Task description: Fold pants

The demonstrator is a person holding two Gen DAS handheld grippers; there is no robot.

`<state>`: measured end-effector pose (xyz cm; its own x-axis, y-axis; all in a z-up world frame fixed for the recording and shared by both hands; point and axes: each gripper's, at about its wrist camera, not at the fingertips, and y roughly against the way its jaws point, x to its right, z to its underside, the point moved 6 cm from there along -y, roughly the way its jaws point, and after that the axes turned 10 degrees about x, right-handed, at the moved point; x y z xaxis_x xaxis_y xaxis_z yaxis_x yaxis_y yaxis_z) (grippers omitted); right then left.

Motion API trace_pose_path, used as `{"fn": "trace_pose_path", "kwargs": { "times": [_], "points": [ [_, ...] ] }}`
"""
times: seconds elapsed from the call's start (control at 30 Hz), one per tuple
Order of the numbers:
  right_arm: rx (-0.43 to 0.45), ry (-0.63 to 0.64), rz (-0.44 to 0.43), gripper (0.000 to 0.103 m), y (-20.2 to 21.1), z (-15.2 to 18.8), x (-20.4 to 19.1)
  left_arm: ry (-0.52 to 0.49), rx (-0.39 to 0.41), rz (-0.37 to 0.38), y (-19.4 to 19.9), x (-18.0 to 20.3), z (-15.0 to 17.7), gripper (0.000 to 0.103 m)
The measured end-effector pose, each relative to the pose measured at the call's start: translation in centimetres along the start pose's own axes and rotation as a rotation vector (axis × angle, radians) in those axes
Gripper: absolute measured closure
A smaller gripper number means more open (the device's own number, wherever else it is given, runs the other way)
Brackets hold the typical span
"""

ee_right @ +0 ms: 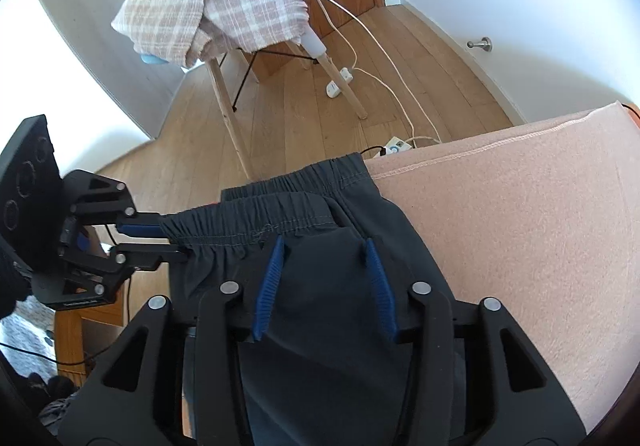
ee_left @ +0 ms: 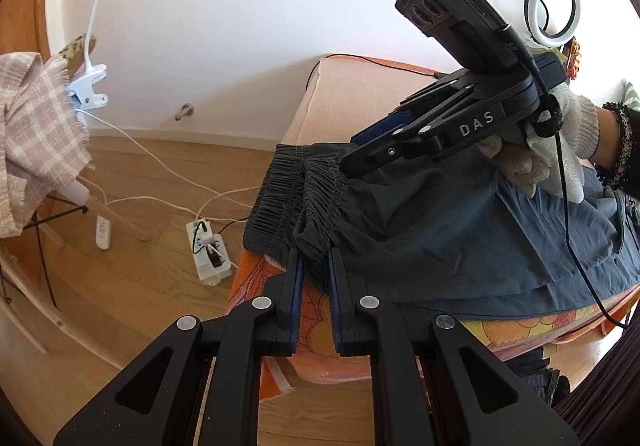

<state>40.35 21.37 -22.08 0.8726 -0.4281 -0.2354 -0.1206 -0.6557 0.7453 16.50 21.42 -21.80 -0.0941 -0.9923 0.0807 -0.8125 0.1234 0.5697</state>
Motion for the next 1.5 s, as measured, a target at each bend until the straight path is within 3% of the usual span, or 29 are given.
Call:
{"fn": "trace_pose_path", "kwargs": {
  "times": [0.13, 0.2, 0.3, 0.5, 0.6, 0.73, 0.87, 1.0, 1.17, 1.33, 1.5],
  "points": [
    [-0.009, -0.005, -0.009, 0.057, -1.3, 0.4, 0.5, 0.008, -0.02, -0.002, -0.5, -0.1, 0.8, 0.093],
    [-0.006, -0.012, -0.027, 0.093, -1.1, 0.6, 0.3, 0.022, -0.023, -0.001, -0.7, -0.2, 1.0, 0.093],
    [0.018, 0.03, -0.005, 0.097, -0.2, 0.8, -0.5, 0.02, -0.012, -0.001, -0.5, -0.2, 0.7, 0.093],
    [0.109, 0.021, 0.037, 0.098, 3.0, -0.9, -0.7, 0.034, 0.028, 0.006, -0.1, -0.8, -1.3, 0.093],
    [0.076, 0.06, 0.094, 0.098, 2.8, -1.2, -0.6, 0.032, 0.029, 0.012, 0.0, -0.7, -1.7, 0.093],
    [0.008, 0.067, 0.093, 0.098, 1.7, 0.1, -0.9, 0.041, -0.002, 0.021, 0.5, -0.6, -0.3, 0.093],
    [0.024, 0.073, 0.049, 0.098, 2.2, 1.4, -1.5, 0.051, -0.023, 0.014, 0.7, -0.7, 1.0, 0.093],
    [0.039, 0.108, 0.043, 0.1, 3.0, 1.6, -2.0, -0.045, 0.026, -0.017, 1.4, 0.7, -0.4, 0.093],
    [0.132, 0.082, 0.09, 0.101, 5.6, 0.2, -1.0, -0.111, 0.074, -0.009, 1.3, 1.7, -3.5, 0.093],
    [0.166, 0.047, 0.149, 0.101, 5.9, -1.6, 0.9, -0.03, 0.041, 0.014, -0.7, 0.2, -3.7, 0.093],
    [0.132, 0.049, 0.155, 0.101, 3.8, -1.9, 1.0, 0.042, -0.019, 0.029, -1.7, -1.0, -1.8, 0.093]
  ]
}}
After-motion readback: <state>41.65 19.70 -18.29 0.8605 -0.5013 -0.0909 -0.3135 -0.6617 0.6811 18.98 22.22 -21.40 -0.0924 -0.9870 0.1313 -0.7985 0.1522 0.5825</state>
